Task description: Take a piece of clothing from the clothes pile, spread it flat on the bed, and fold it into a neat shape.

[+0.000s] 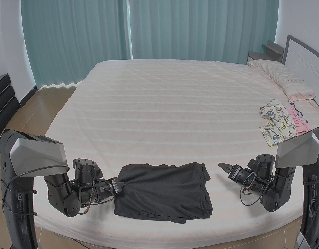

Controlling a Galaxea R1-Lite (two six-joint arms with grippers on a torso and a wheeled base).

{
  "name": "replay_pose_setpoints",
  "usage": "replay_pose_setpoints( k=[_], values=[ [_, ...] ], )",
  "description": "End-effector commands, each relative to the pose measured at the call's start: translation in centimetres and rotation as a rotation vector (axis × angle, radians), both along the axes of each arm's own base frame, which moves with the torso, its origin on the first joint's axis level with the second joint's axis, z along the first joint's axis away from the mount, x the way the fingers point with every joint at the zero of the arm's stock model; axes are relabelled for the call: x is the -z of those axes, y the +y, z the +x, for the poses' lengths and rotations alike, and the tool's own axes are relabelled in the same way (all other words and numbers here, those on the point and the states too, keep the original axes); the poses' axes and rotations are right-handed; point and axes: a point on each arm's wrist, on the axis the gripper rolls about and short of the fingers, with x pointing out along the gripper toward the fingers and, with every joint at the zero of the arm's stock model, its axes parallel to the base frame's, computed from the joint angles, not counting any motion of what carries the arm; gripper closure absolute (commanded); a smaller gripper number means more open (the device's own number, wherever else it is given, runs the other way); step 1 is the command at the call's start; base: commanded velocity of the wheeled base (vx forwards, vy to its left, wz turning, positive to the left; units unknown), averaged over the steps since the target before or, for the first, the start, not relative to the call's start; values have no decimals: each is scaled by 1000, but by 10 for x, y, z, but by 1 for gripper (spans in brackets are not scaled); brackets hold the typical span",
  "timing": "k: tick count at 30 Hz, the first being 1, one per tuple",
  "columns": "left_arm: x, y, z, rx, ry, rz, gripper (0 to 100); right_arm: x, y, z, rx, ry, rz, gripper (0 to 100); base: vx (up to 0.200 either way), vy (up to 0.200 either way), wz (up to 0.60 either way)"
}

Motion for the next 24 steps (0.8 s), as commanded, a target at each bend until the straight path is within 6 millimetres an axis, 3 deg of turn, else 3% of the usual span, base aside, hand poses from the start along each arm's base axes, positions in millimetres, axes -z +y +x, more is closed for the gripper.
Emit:
replay_pose_setpoints(
  k=[1, 6, 16, 17, 24],
  values=[
    [1, 5, -1, -14, 7, 2, 100, 1, 0, 0, -1, -4, 1, 0, 0, 200, 0],
    [3, 10, 1, -31, 12, 4, 100, 4, 2, -1, -6, 5, -1, 0, 0, 200, 0],
    [9, 13, -4, -41, 39, 8, 100, 5, 4, -1, -14, 9, -4, 0, 0, 0, 0],
    [9, 13, -4, -40, 37, 9, 0, 5, 4, -1, -14, 9, -4, 0, 0, 0, 0],
    [7, 21, -10, -65, 43, 4, 0, 0, 9, -6, -34, 3, -1, 0, 0, 0, 0]
  ],
)
